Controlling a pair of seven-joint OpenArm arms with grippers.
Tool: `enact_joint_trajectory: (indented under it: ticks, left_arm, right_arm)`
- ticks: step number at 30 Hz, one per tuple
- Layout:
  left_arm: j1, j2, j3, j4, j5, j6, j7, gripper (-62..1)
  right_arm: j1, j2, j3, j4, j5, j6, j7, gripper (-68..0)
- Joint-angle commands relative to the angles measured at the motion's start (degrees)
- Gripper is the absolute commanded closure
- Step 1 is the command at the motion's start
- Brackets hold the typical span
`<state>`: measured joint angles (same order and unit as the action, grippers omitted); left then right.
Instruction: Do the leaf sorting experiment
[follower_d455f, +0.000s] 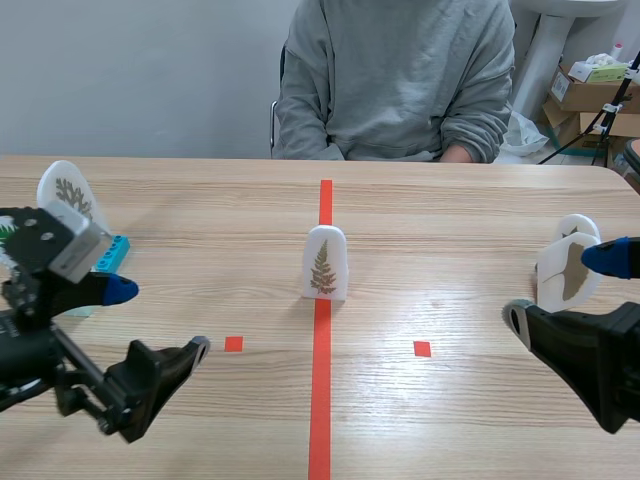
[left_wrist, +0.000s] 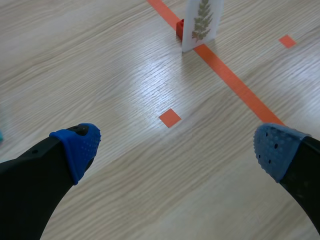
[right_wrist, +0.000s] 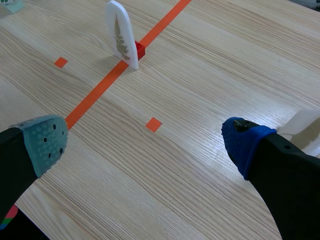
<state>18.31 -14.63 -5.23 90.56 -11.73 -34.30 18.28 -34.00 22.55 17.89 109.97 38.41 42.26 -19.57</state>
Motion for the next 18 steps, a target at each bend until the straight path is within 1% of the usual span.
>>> enact_joint_trajectory:
  ticks: [1,3,4,7,9,13,18]
  left_arm:
    - [-5.1,-0.3,2.8,-3.5,-0.2,0.1,-1.0,-62.3]
    - [-11.3,-0.5,6.3,-10.3,0.7,0.1,-2.3,-62.3]
    - [-15.4,-0.5,8.7,-14.9,0.9,0.1,-3.2,-62.3]
    - [-23.6,-0.3,14.3,-24.0,1.4,0.3,-5.6,-62.3]
    - [-28.5,0.6,17.3,-29.3,3.6,1.2,-7.0,-62.3]
    - [-36.0,3.5,21.4,-37.7,6.4,1.8,-8.4,-62.3]
    - [-40.9,7.5,25.0,-44.3,7.9,1.9,-9.6,-62.3]
  right_arm:
    - [0.5,0.6,0.1,0.0,0.4,0.5,1.0,-64.2]
    - [0.5,0.6,0.1,0.0,0.4,0.5,1.0,-64.2]
    - [0.5,0.6,0.1,0.0,0.2,0.5,1.0,-64.2]
    - [0.5,0.6,0.1,0.0,0.2,0.5,1.0,-64.2]
    - [0.5,0.6,0.1,0.0,0.2,0.5,1.0,-64.2]
    - [0.5,0.6,0.1,0.0,0.2,0.5,1.0,-64.2]
    - [0.5,0.6,0.1,0.0,0.2,0.5,1.0,-64.2]
